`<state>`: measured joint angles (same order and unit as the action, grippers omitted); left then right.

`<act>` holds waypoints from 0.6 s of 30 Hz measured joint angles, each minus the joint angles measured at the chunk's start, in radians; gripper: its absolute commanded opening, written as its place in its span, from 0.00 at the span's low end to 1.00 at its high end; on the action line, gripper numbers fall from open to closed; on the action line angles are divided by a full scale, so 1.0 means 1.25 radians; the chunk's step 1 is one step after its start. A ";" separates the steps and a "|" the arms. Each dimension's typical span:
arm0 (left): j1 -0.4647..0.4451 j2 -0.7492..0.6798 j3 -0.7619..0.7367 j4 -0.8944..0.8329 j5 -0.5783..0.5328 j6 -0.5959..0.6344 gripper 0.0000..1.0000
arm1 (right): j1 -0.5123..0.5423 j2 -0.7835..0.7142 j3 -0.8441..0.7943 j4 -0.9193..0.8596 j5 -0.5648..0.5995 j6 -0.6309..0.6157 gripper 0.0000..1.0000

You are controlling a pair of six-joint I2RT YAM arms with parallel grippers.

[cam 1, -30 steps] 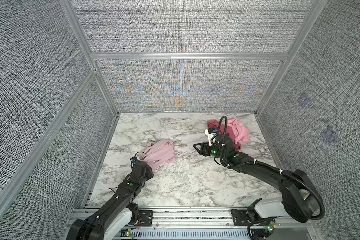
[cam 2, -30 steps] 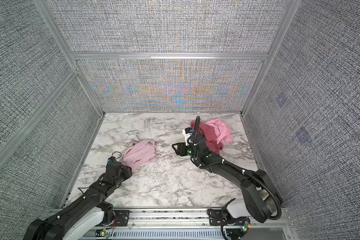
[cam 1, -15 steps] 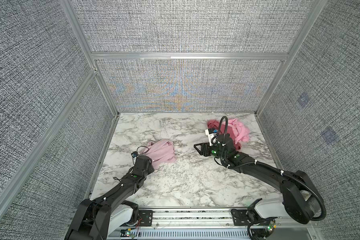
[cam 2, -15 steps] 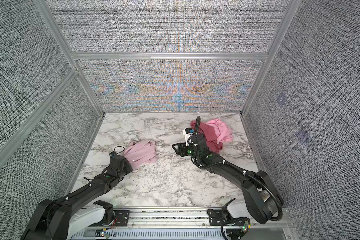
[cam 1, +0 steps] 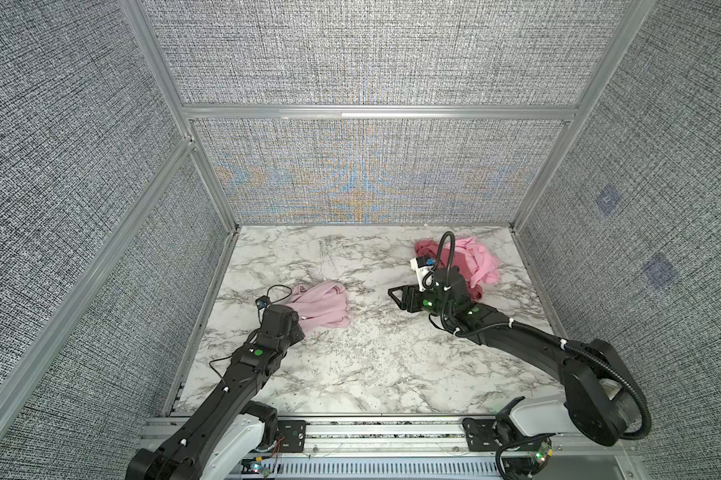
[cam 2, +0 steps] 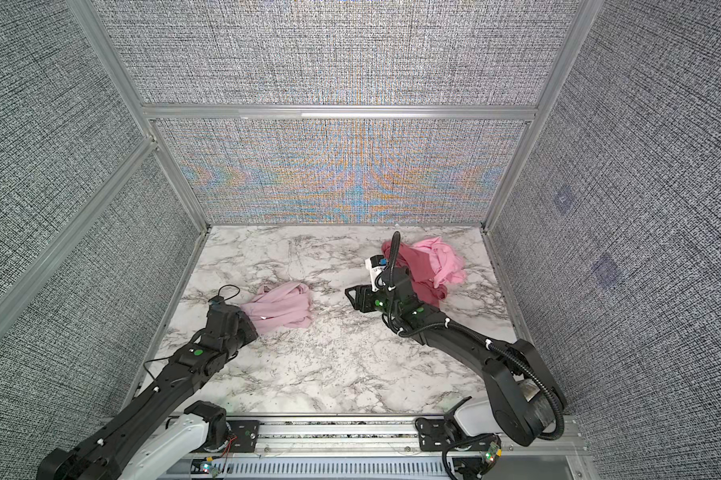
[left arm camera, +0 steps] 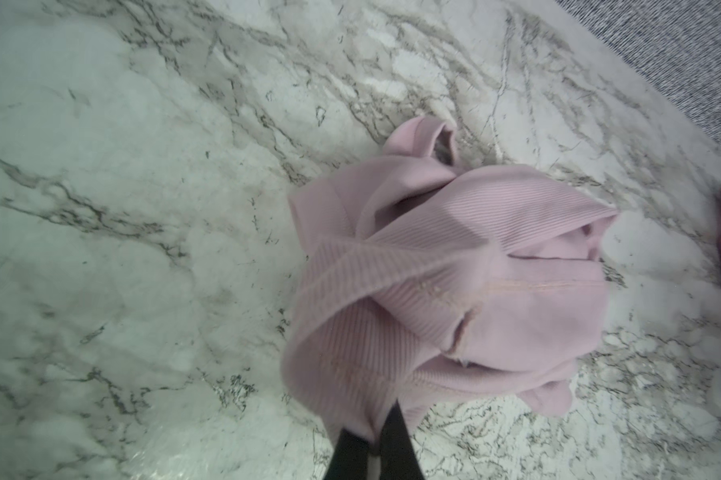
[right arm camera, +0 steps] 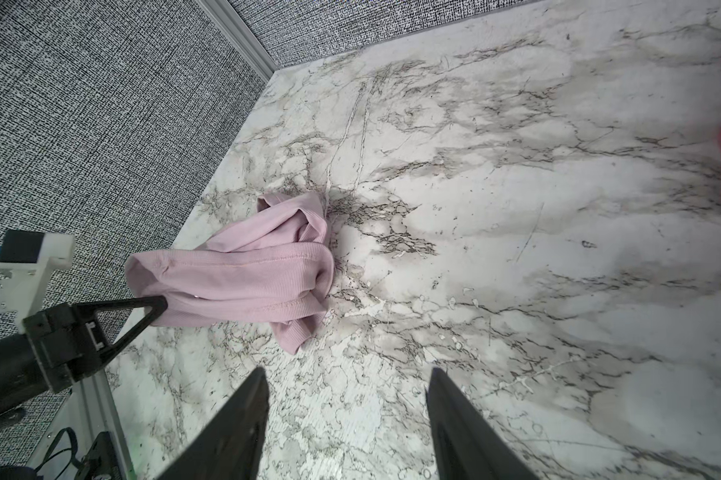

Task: Pick out a specific cloth from the pile

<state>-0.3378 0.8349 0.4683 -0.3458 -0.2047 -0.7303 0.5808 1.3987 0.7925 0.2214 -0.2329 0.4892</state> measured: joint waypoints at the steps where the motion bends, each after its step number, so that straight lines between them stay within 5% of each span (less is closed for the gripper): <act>1: 0.000 -0.013 0.008 -0.007 0.000 0.006 0.00 | 0.000 -0.002 0.000 0.000 0.000 0.000 0.62; 6: 0.000 0.003 0.091 -0.037 -0.002 0.045 0.00 | 0.000 -0.014 -0.006 0.003 0.000 0.000 0.62; 18: -0.012 0.267 0.262 0.038 0.027 0.144 0.00 | -0.005 -0.052 -0.039 0.000 0.013 -0.003 0.62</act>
<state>-0.3531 1.1690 0.7959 -0.2989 -0.1715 -0.5503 0.5747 1.3334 0.7437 0.2218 -0.2173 0.4854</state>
